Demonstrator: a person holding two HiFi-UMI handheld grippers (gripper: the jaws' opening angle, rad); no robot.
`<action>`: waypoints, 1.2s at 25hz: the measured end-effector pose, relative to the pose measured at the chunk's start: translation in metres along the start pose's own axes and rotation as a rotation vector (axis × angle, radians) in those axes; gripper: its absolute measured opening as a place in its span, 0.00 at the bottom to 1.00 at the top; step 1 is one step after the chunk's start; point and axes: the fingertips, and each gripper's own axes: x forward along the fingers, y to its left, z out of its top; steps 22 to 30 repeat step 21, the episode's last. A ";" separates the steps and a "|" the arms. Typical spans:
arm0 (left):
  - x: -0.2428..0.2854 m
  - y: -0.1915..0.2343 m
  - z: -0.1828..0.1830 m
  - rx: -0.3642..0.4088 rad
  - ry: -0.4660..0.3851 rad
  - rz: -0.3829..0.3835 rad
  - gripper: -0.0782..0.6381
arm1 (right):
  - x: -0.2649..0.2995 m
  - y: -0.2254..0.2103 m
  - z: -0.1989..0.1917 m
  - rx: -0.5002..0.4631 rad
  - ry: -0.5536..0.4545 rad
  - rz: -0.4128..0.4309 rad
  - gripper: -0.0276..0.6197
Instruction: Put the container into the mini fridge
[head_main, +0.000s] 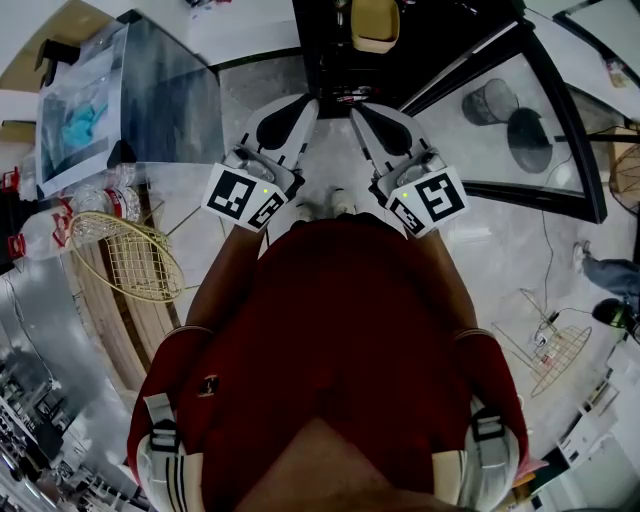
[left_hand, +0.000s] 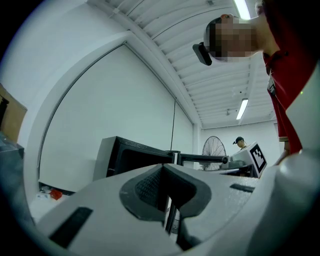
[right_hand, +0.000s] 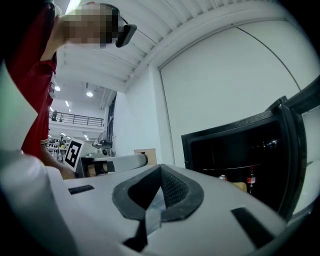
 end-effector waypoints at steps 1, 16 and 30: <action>-0.001 -0.001 0.000 0.000 0.000 -0.004 0.12 | -0.001 0.001 0.000 -0.005 0.002 -0.004 0.04; -0.013 -0.013 -0.004 -0.011 -0.002 -0.040 0.12 | -0.019 0.011 -0.007 -0.025 0.016 -0.050 0.04; -0.022 -0.013 0.000 -0.004 -0.004 -0.038 0.12 | -0.016 0.022 -0.005 -0.034 0.014 -0.044 0.04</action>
